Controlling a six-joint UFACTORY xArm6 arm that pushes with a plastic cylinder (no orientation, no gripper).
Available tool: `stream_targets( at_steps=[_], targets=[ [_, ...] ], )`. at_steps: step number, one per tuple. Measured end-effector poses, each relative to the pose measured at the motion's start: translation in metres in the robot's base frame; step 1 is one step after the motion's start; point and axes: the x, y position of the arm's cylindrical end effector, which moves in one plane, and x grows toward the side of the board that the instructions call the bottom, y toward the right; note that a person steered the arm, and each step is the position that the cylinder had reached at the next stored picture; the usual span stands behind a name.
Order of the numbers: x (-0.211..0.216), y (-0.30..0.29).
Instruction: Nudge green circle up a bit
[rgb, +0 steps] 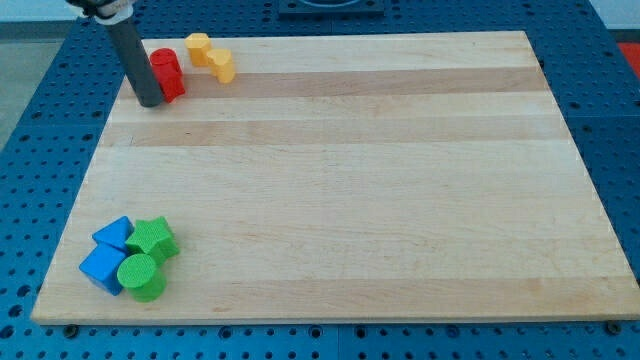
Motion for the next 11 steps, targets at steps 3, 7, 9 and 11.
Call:
stream_targets(
  at_steps=[3,7,9,11],
  targets=[
    [-0.004,0.005],
    [0.176,0.077],
    [0.19,0.102],
    [0.213,0.119]
  ],
)
